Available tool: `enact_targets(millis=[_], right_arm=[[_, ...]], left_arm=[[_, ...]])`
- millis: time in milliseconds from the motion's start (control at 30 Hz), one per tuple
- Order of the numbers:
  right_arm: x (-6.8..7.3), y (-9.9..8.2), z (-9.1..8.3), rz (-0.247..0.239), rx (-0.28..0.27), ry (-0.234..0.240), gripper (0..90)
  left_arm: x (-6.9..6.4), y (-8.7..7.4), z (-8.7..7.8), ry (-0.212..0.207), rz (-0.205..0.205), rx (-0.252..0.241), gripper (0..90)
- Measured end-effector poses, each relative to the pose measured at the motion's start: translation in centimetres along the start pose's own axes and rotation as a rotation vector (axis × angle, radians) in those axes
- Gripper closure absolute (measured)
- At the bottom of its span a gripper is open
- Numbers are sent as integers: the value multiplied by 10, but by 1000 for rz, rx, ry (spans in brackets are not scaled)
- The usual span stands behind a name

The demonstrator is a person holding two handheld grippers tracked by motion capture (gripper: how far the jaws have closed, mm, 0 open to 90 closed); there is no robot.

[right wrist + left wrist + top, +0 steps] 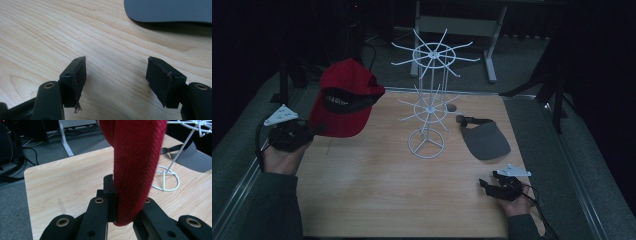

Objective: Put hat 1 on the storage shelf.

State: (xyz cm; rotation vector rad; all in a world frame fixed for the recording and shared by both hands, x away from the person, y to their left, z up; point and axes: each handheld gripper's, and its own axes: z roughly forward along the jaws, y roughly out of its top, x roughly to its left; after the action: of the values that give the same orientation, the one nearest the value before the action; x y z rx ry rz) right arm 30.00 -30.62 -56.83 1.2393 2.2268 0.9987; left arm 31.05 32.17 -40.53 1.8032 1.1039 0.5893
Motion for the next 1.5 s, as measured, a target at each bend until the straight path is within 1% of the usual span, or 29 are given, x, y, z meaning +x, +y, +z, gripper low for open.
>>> enact_targets(millis=[233,433,567,767,833,1200,1400,1500], right_arm=[[0,0,0,-2,0,0,325],[0,0,0,-3,-1,-1,325],[0,0,0,-4,-1,0,325],[0,0,0,-3,0,0,325],[0,0,0,-3,-1,0,325],[0,0,0,-2,-1,0,325],[0,0,0,-2,-1,-1,326],[0,0,0,-1,0,0,325]], left_arm=[[3,11,0,5,2,-8,857],[3,18,-1,-4,-2,-27,857],[2,21,-1,1,0,-31,857],[1,27,0,-4,5,-46,857],[0,29,0,-7,0,-54,857],[-4,41,0,-6,13,-78,856],[-5,42,3,-21,-8,-109,856],[-6,44,5,-22,-13,-114,857]])
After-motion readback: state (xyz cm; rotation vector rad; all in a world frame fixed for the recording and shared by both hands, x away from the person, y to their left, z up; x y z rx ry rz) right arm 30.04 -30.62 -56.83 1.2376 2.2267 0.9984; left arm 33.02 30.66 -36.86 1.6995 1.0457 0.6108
